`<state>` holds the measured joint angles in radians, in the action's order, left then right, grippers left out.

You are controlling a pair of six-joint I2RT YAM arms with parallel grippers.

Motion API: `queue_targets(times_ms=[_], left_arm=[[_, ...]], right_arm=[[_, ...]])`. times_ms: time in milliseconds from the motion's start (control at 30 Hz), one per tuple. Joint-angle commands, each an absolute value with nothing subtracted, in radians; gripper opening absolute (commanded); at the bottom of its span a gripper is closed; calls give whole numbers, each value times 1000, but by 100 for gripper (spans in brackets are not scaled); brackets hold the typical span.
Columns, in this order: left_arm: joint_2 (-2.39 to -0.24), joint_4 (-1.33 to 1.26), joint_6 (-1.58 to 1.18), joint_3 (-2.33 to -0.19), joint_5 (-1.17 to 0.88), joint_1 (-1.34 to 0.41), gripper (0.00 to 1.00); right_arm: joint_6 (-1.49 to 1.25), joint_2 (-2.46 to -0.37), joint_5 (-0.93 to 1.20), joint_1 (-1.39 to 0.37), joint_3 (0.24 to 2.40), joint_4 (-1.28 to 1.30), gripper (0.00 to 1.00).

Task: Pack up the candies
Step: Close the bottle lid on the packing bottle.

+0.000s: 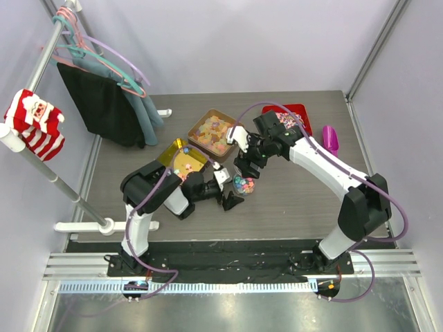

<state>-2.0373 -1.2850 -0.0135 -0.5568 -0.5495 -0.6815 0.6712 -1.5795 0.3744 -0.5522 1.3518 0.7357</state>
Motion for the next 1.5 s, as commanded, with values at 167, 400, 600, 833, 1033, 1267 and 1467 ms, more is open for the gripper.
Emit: queue_targets(times_ms=[167,400,600,833,1033,1267,1467], left_arm=[[-2135,-1532,54,-568,-414,-759,100],[-2152,-1548,49,-586,-462,-765,100],[-2164,-1548,40,-607,-479,-793,100],[-2189,-1548,61,-615,-503,-811,90],[-2197,-1548,71,-614,-532,-811,80],[-2206,-1548,91,-612,-552,-811,73],[-2210,-1548,86,-615,-555,-811,73]], right_arm=[[684,-1611,394,-549,1329,729,68],[713,-1603,382,-542,1247,726,67],[723,-1605,396,-518,1220,715,67],[719,-1628,385,-520,1209,700,67],[724,-1640,339,-557,1200,687,67],[742,-1634,324,-577,1190,706,67],[782,-1646,344,-591,1210,787,67]])
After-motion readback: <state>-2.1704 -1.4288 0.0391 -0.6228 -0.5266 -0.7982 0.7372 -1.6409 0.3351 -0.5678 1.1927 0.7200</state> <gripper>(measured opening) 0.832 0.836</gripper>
